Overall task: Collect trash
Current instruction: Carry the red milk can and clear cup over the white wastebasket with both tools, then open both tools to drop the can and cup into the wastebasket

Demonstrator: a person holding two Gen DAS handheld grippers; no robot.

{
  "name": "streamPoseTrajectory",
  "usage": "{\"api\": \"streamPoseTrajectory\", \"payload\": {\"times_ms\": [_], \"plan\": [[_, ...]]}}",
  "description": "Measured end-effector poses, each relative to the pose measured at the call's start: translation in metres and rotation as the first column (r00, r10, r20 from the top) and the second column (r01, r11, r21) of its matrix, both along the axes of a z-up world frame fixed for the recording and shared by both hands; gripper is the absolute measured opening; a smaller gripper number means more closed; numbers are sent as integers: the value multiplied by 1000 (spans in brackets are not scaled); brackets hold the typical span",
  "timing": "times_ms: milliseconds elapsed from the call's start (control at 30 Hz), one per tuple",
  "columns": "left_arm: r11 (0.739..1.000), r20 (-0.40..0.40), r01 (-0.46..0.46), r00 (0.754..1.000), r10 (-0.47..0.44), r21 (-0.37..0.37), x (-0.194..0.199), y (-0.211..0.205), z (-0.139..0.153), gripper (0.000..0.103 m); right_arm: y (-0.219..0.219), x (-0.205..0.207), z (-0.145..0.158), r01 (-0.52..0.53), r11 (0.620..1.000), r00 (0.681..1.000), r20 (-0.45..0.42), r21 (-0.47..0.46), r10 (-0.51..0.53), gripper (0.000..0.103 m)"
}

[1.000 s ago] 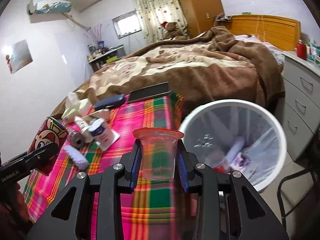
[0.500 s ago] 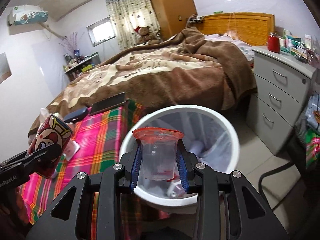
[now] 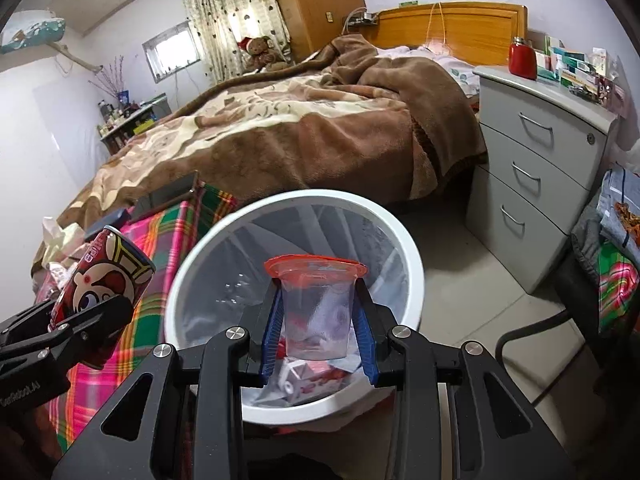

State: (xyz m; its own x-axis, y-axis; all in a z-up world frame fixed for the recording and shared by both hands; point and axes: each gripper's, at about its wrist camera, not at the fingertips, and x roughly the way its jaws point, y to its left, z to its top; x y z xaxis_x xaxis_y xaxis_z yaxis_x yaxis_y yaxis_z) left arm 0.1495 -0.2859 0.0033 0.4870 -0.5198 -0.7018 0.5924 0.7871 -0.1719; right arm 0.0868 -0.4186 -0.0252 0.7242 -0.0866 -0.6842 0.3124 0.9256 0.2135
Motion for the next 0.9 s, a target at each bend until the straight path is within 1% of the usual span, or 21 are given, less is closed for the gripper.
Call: {"api": "streamPoseTrajectory", "payload": {"times_ms": [100,200,267,367,433,467,500,533,600,767,900], "plan": [[1000,-6,8,1000,-8,14,2,-11,-5,53,-5,3,-5,1,1000,1000,-24,-3,-2,35],[1000,-25,12,1000,-11,8,5,-16,-11,53,-9,5,-8,-1,1000,999,-43,-6,1,35],[1000,-35,10,999,-9,17,7,-19,-14,53,-11,7,-10,1,1000,998,-56,-6,-1,35],[1000,-27,1,1000,0,8,8,-19,-14,54,-11,9,-11,-4,1000,997,-76,-12,3,35],[1000,-26,-4,1000,4,-10,9,-16,-11,58,-11,9,-11,-9,1000,997,-82,-9,8,35],[1000,-26,-5,1000,4,-19,10,-15,-9,63,-10,8,-11,-13,1000,997,-80,-4,13,35],[1000,-25,-9,1000,9,-26,10,-12,-8,64,-10,9,-12,-14,1000,997,-80,-3,14,39],[999,-23,-13,1000,12,-34,10,-9,-6,64,-10,8,-11,-11,1000,997,-83,-5,10,50],[999,-23,-14,1000,13,-37,10,-5,-5,64,-11,6,-10,-5,1000,997,-74,5,5,60],[999,-19,-33,999,32,-28,9,5,-2,65,-8,5,-6,7,1000,999,-54,14,-6,60],[998,-14,-49,999,48,-44,5,21,2,65,-1,5,-2,0,1000,999,-39,22,1,60]]}}
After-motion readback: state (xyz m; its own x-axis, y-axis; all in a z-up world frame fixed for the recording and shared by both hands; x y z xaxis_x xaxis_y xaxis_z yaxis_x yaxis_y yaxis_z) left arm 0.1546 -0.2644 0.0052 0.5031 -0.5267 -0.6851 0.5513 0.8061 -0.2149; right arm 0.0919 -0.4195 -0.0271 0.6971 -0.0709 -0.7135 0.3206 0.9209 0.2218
